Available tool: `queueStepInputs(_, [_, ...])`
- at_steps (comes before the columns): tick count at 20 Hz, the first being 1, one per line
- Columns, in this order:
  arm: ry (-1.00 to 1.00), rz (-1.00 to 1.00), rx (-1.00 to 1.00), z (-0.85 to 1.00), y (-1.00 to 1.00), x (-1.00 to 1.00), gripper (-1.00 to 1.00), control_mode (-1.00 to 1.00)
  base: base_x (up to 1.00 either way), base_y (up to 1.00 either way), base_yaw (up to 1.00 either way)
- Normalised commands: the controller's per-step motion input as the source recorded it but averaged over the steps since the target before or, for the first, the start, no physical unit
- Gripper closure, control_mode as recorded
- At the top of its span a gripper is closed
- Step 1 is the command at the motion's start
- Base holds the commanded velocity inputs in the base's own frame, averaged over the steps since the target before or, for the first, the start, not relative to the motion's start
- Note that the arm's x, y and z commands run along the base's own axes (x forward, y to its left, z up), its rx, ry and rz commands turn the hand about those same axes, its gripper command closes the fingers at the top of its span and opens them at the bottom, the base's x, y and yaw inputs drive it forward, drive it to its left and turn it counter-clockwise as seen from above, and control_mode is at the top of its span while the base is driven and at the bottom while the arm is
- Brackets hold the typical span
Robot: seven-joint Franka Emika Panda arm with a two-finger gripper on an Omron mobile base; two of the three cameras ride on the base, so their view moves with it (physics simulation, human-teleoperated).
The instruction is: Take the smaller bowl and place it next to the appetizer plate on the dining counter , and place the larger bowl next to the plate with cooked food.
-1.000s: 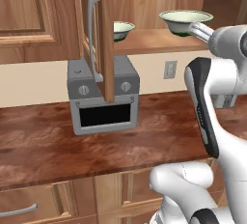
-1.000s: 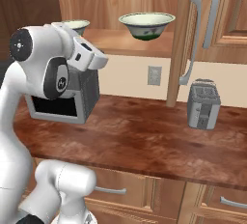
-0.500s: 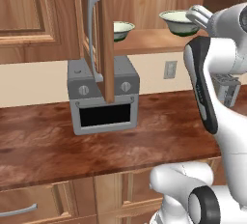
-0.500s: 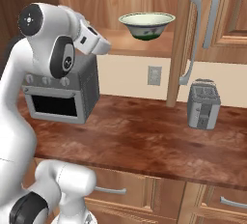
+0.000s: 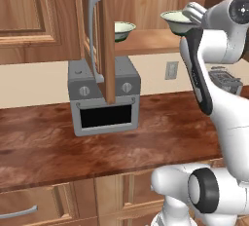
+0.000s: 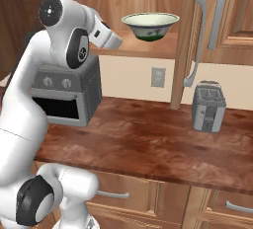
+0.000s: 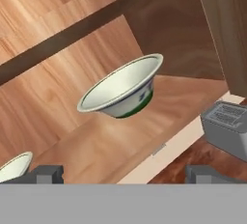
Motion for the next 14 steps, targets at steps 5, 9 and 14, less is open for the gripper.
queueStepInputs(5, [0.13,0.0,0.01,0.0,-0.4,0.71,-1.0,-1.0,0.0,0.0,0.0])
queueStepInputs(9, [0.1,0.0,0.03,0.0,-0.49,0.72,-1.0,-1.0,0.0,0.0,0.0])
queueStepInputs(14, [0.1,0.0,0.02,-0.01,-0.46,0.73,-1.0,-1.0,0.0,0.0,0.0])
